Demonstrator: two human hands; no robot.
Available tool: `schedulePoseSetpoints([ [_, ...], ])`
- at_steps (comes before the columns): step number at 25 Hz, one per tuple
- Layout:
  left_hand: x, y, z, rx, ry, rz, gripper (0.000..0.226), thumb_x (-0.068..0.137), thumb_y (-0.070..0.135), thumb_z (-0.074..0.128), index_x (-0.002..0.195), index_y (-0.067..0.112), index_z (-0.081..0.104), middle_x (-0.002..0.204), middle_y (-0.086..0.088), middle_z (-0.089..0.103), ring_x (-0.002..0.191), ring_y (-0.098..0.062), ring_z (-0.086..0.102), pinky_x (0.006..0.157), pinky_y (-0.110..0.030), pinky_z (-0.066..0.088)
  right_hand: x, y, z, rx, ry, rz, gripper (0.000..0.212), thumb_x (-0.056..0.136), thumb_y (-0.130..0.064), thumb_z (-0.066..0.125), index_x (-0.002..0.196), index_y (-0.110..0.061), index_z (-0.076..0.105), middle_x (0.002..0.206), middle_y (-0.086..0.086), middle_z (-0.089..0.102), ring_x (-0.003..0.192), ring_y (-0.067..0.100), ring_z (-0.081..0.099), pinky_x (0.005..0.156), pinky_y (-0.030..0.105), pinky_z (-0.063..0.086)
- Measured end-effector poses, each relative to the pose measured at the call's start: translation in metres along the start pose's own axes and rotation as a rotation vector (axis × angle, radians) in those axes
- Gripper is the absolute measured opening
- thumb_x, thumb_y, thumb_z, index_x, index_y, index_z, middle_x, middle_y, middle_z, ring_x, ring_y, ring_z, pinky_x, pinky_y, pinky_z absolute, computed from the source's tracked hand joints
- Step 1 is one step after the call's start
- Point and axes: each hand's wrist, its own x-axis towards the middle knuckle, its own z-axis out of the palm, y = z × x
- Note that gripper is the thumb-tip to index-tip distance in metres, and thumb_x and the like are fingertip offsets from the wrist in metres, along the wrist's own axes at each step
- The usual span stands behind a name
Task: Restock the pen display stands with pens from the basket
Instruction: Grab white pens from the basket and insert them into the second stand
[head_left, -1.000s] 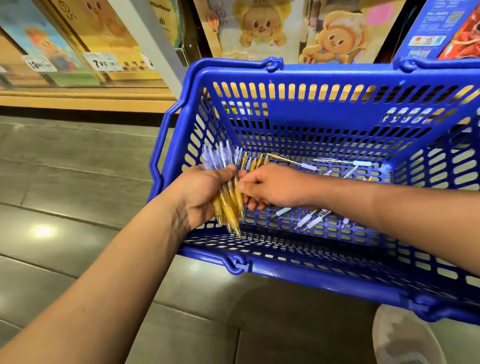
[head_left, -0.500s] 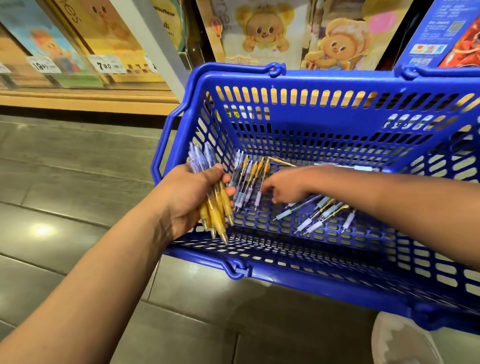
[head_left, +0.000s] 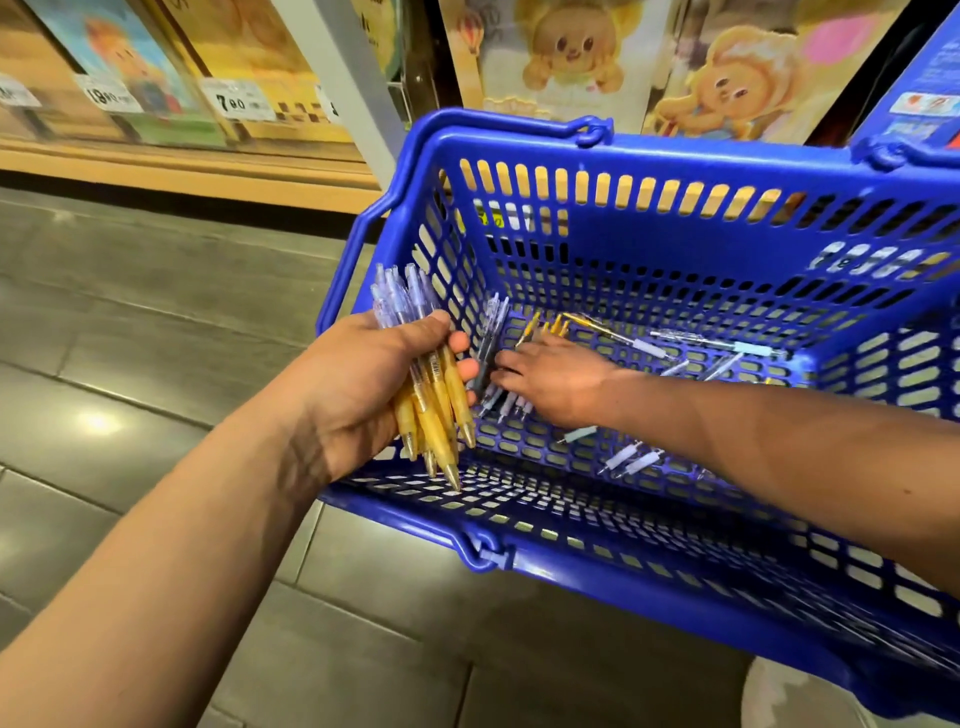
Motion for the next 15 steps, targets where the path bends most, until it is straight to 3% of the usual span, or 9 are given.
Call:
schedulePoseSetpoints([
  [3, 0.003, 0.001, 0.005, 0.013, -0.003, -0.006, 0.008, 0.099, 0.01, 0.06, 0.093, 0.007, 0.064, 0.071, -0.005, 0.073, 0.062, -0.02, 0.074, 0.053, -0.039, 0.06, -0.017, 0.019, -0.003, 0.026, -0.062, 0.001, 0.071, 0.089, -0.007, 0.057, 0.151, -0.033, 0.034, 0.162, 0.0, 0.026, 0.139, 0.026, 0.036, 0.115, 0.043, 0.03],
  [6, 0.006, 0.001, 0.006, 0.014, -0.021, -0.018, 0.007, 0.099, 0.01, 0.06, 0.094, 0.008, 0.064, 0.074, -0.006, 0.073, 0.064, -0.021, 0.074, 0.055, -0.04, 0.061, -0.041, 0.039, 0.001, 0.07, -0.111, 0.017, 0.059, 0.09, -0.011, 0.051, 0.144, -0.035, 0.046, 0.165, -0.003, 0.021, 0.143, 0.024, 0.031, 0.117, 0.043, 0.028],
  [11, 0.008, 0.004, 0.006, 0.011, -0.028, -0.014, 0.008, 0.099, 0.011, 0.059, 0.094, 0.008, 0.064, 0.073, -0.005, 0.073, 0.064, -0.021, 0.074, 0.055, -0.04, 0.061, -0.047, 0.049, -0.008, 0.158, -0.116, 0.012, 0.038, 0.09, -0.016, 0.05, 0.123, -0.033, 0.06, 0.157, -0.008, 0.032, 0.137, 0.025, 0.039, 0.112, 0.046, 0.038],
  [13, 0.007, 0.005, 0.006, 0.008, -0.027, -0.003, 0.011, 0.1, 0.01, 0.058, 0.091, 0.008, 0.064, 0.071, -0.005, 0.073, 0.063, -0.02, 0.074, 0.054, -0.04, 0.061, -0.033, 0.041, -0.008, 0.213, -0.075, 0.056, 0.056, 0.09, -0.014, 0.05, 0.143, -0.032, 0.047, 0.162, -0.009, 0.026, 0.147, 0.022, 0.029, 0.12, 0.041, 0.029],
  [15, 0.005, 0.005, 0.004, 0.008, -0.019, 0.005, 0.013, 0.1, 0.01, 0.058, 0.09, 0.007, 0.065, 0.071, -0.005, 0.073, 0.062, -0.02, 0.074, 0.055, -0.04, 0.061, -0.017, 0.027, -0.007, 0.213, -0.14, 0.115, 0.078, 0.091, -0.007, 0.049, 0.159, -0.031, 0.019, 0.168, -0.011, 0.005, 0.155, 0.016, 0.006, 0.124, 0.038, 0.009],
])
